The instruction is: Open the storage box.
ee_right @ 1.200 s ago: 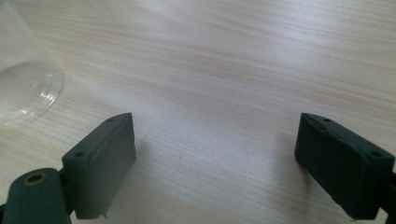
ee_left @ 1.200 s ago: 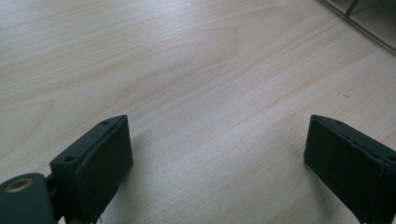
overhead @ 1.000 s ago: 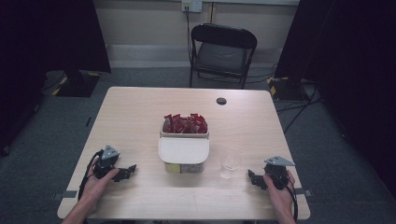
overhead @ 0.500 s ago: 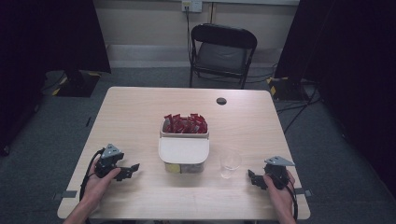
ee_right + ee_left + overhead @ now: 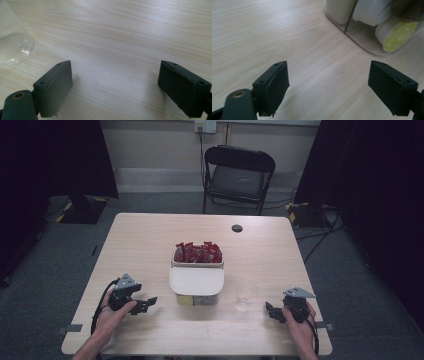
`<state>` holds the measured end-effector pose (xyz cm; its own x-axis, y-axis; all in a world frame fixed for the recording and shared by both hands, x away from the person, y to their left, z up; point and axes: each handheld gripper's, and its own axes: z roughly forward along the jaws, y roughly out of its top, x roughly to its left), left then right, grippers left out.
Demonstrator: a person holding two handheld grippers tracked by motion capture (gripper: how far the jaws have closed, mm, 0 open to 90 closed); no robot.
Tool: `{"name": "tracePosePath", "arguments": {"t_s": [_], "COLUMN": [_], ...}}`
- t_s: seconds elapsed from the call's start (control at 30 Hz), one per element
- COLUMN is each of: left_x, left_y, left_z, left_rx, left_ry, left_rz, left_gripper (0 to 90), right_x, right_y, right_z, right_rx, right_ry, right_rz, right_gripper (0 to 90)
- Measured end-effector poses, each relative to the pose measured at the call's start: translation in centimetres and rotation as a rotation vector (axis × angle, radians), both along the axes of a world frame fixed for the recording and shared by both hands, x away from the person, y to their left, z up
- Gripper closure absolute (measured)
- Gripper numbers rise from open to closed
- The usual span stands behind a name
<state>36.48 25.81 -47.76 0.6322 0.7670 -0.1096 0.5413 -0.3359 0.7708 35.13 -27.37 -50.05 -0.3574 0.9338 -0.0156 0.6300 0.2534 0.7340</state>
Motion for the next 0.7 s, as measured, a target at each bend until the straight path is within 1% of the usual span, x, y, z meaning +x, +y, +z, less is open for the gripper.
{"name": "tracePosePath", "arguments": {"t_s": [0.07, 0.13, 0.17, 0.23, 0.27, 0.4, 0.47, 0.5, 0.57, 0.6, 0.7], "left_x": [-0.1, -0.2, -0.2, -0.3, -0.4, -0.4, -0.5, -0.6, -0.7, -0.7, -0.6], "left_y": [-0.3, -0.6, -0.8, -1.1, -1.2, -1.6, -1.9, -2.1, -2.6, -2.8, -3.3], "left_z": [0.3, 0.5, 0.6, 0.7, 0.8, 0.9, 1.1, 1.1, 1.3, 1.3, 1.5], "left_rx": [-0.014, -0.023, -0.034, -0.033, -0.023, -0.044, -0.043, -0.053, -0.040, -0.048, -0.052], "left_ry": [0.002, -0.008, -0.011, -0.015, -0.012, -0.015, -0.015, -0.014, -0.017, -0.015, -0.015], "left_rz": [-0.020, -0.031, -0.038, -0.051, -0.058, -0.070, -0.073, -0.078, -0.093, -0.097, -0.116], "left_gripper": [16.4, 16.4, 16.4, 16.4, 16.4, 16.4, 16.5, 16.5, 16.5, 16.5, 16.5], "right_x": [0.0, 0.0, 0.0, 0.0, 0.0, 0.0, 0.0, 0.0, 0.0, 0.0, 0.0], "right_y": [0.0, 0.0, 0.0, 0.0, 0.0, 0.0, 0.0, 0.0, 0.0, 0.0, 0.0], "right_z": [0.0, 0.0, 0.0, 0.0, 0.0, 0.0, 0.0, 0.0, 0.0, 0.0, 0.0], "right_rx": [0.000, 0.000, 0.000, -0.001, 0.000, -0.001, -0.001, -0.001, -0.001, 0.000, 0.000], "right_ry": [0.000, 0.000, 0.000, 0.000, 0.001, 0.000, 0.000, 0.000, 0.000, 0.000, 0.000], "right_rz": [0.000, 0.000, 0.001, 0.000, -0.001, 0.001, 0.001, 0.000, 0.001, 0.000, 0.000], "right_gripper": [11.8, 11.8, 11.8, 11.8, 11.8, 11.8, 11.8, 11.8, 11.8, 11.8, 11.8]}}
